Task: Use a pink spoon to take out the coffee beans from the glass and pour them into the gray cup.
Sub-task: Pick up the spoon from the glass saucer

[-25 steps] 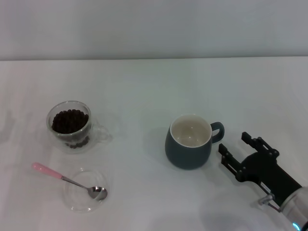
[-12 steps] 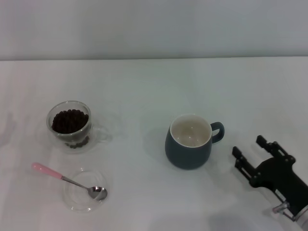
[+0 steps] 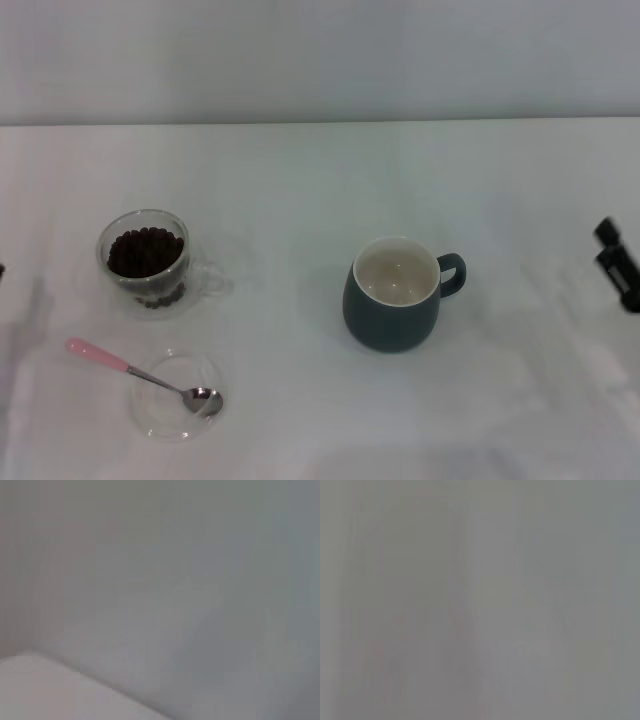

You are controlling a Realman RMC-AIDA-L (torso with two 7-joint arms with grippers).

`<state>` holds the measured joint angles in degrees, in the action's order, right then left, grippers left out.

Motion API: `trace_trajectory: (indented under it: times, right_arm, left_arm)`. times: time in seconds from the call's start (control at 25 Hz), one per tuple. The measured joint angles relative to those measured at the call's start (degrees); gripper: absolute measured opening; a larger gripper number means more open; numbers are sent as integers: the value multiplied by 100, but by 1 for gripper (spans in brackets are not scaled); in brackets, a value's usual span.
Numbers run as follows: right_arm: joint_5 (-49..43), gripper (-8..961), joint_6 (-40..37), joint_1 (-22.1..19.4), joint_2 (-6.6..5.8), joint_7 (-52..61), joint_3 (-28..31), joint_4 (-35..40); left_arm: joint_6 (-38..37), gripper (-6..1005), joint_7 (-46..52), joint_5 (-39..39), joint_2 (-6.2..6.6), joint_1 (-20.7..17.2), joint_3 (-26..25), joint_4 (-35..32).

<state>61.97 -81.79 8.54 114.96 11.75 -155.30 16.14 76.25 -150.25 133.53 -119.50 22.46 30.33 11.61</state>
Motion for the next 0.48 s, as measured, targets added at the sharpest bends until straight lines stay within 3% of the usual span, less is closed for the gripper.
trace_trajectory:
  times: [0.32, 0.44, 0.48]
  right_arm:
    - [2, 728, 158, 345, 0, 28, 343, -200]
    - [2, 728, 271, 513, -5, 32, 345, -218]
    - [1, 728, 320, 571, -6, 33, 346, -222]
  left_arm:
    - [859, 839, 1138, -768, 46, -661, 18, 207]
    - [883, 631, 1731, -795, 62, -828, 40, 88]
    - [855, 603, 2432, -835, 73, -1011, 96, -152]
